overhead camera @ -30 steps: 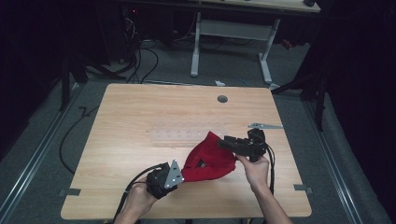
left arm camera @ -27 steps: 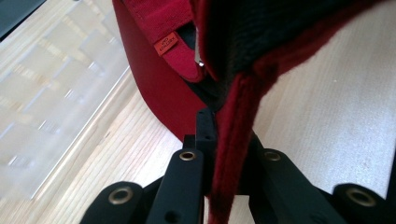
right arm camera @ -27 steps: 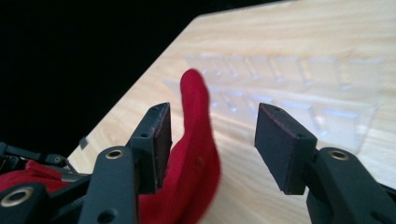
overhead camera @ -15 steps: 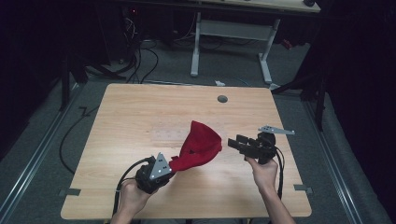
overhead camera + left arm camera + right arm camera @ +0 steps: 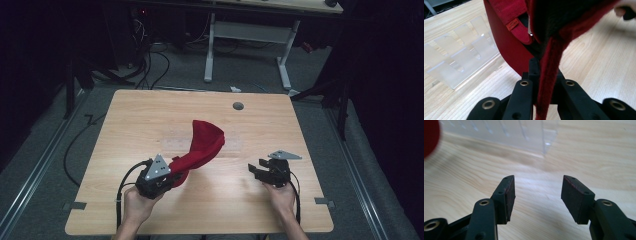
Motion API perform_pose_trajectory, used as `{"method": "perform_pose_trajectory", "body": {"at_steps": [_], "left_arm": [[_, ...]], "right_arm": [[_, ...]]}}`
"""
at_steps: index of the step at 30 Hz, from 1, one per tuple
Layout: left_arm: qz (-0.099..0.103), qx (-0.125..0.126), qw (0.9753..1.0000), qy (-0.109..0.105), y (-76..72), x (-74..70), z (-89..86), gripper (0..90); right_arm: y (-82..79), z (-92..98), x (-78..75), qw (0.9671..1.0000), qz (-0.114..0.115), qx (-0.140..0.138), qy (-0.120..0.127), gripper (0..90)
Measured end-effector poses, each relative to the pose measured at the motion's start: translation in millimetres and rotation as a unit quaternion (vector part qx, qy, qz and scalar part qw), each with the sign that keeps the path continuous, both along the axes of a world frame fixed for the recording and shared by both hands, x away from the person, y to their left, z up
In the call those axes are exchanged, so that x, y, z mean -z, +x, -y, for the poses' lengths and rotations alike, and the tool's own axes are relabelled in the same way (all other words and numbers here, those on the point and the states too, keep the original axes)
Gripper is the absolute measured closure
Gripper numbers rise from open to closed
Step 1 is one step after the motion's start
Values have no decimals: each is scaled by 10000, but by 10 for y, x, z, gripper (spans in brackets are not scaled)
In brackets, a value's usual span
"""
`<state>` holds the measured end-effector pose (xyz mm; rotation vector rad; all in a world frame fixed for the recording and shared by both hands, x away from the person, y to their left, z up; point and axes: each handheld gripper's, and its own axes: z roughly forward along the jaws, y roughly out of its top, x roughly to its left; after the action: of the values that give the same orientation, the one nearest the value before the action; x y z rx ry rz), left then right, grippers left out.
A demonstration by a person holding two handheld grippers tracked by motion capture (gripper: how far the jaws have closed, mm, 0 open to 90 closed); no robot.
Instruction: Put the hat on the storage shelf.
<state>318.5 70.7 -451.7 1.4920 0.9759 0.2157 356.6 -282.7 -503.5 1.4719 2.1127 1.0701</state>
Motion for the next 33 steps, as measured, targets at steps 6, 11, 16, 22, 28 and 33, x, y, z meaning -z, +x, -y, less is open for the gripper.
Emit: {"method": "perform_pose_trajectory", "body": {"at_steps": [6, 11, 16, 22, 28, 33], "left_arm": [[-92, -107, 9996, -236, 92, -26, -50, 852], [-152, -213, 9985, -478, 157, -73, -90, 852], [-193, -306, 9974, -623, 219, -99, -136, 852], [-136, -338, 9965, -750, 276, -184, -177, 852], [-90, -417, 9947, -931, 374, -299, -243, 851], [23, -471, 9933, -1051, 456, -397, -291, 852]], "right_arm": [[-6, 73, 178, 9991, -20, 261, -346, 439], [-6, 117, 257, 9978, 17, 413, -513, 431], [-5, 101, 269, 9968, 85, 440, -655, 421], [3, 89, 271, 9961, 107, 430, -764, 410], [-1, 86, 272, 9962, 95, 420, -758, 386], [-3, 84, 273, 9962, 91, 415, -762, 377]]}}
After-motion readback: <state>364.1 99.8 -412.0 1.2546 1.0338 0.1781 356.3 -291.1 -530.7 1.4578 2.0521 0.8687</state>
